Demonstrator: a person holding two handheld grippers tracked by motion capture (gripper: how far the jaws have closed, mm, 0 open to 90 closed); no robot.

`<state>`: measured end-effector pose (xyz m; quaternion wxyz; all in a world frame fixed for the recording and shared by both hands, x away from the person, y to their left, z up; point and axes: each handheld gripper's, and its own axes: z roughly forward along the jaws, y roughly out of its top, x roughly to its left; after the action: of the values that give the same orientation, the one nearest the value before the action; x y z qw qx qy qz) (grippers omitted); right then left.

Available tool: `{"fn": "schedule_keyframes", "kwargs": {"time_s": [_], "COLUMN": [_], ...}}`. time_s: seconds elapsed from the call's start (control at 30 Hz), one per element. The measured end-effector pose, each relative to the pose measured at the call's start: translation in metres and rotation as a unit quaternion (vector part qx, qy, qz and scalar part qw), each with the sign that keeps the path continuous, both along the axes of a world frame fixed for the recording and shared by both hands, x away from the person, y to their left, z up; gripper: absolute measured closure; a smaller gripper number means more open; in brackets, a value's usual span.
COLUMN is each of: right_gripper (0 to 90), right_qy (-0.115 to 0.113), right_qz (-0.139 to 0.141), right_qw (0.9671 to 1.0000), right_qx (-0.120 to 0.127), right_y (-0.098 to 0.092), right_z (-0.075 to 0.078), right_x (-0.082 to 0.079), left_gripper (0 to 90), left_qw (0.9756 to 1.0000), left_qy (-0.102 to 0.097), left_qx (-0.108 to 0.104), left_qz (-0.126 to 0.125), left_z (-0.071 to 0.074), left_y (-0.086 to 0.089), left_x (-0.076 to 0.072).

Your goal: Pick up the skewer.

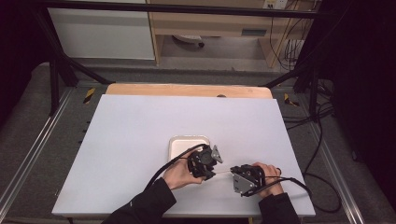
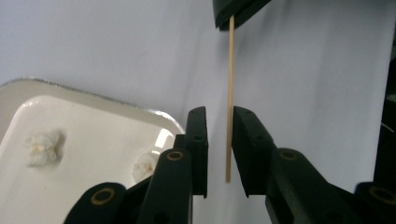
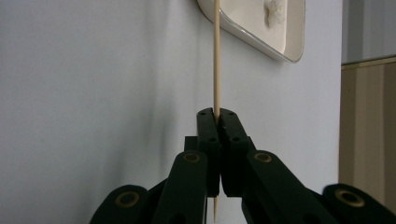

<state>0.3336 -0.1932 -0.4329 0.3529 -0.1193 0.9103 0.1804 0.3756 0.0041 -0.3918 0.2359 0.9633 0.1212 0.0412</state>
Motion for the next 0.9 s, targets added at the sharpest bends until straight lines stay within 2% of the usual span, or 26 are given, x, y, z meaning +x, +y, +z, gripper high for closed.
{"fn": "schedule_keyframes", "kwargs": {"time_s": [0.13,0.23,0.27,0.5,0.63,0.7,0.73,0.77,0.83,0.9], "right_gripper": [89.2,89.3,89.2,89.2,88.6,85.9,82.2,74.0,66.1,58.8], "right_qy": [0.0,-0.002,-0.002,-0.002,0.003,0.008,0.011,0.018,0.03,0.042], "right_qz": [0.0,0.003,0.005,0.009,0.009,0.003,-0.004,-0.026,-0.051,-0.083], "right_qw": [1.0,1.0,0.9999,0.9999,1.0,0.9999,0.9998,0.9988,0.9959,0.9905], "right_qx": [-0.005,-0.009,-0.011,-0.009,-0.004,0.006,0.017,0.037,0.068,0.101], "right_y": [0.001,0.002,0.002,0.002,0.002,0.002,0.001,-0.002,-0.006,-0.011], "right_z": [0.0,0.0,0.001,0.0,0.0,0.0,0.001,0.004,0.006,0.008], "right_x": [-0.001,-0.001,-0.001,-0.002,-0.002,-0.001,-0.001,0.0,0.001,0.002], "left_gripper": [80.9,85.0,87.4,88.3,88.6,88.6,88.6,88.6,88.6,88.6], "left_qw": [0.9998,0.9998,0.9997,0.9993,0.9995,0.9995,0.9995,0.9996,0.9996,0.9996], "left_qy": [0.009,0.014,0.012,0.002,-0.001,-0.006,-0.011,-0.01,-0.014,-0.017], "left_qx": [0.015,0.015,0.018,0.034,0.03,0.029,0.028,0.026,0.023,0.019], "left_qz": [-0.007,-0.009,-0.011,-0.017,-0.014,-0.01,-0.007,-0.006,0.001,0.01], "left_z": [-0.005,-0.009,-0.009,-0.011,-0.012,-0.012,-0.013,-0.013,-0.013,-0.011], "left_y": [-0.003,-0.007,-0.007,-0.009,-0.008,-0.007,-0.005,-0.004,0.002,0.013], "left_x": [-0.001,-0.003,-0.003,-0.005,-0.006,-0.006,-0.006,-0.006,-0.005,-0.003]}}
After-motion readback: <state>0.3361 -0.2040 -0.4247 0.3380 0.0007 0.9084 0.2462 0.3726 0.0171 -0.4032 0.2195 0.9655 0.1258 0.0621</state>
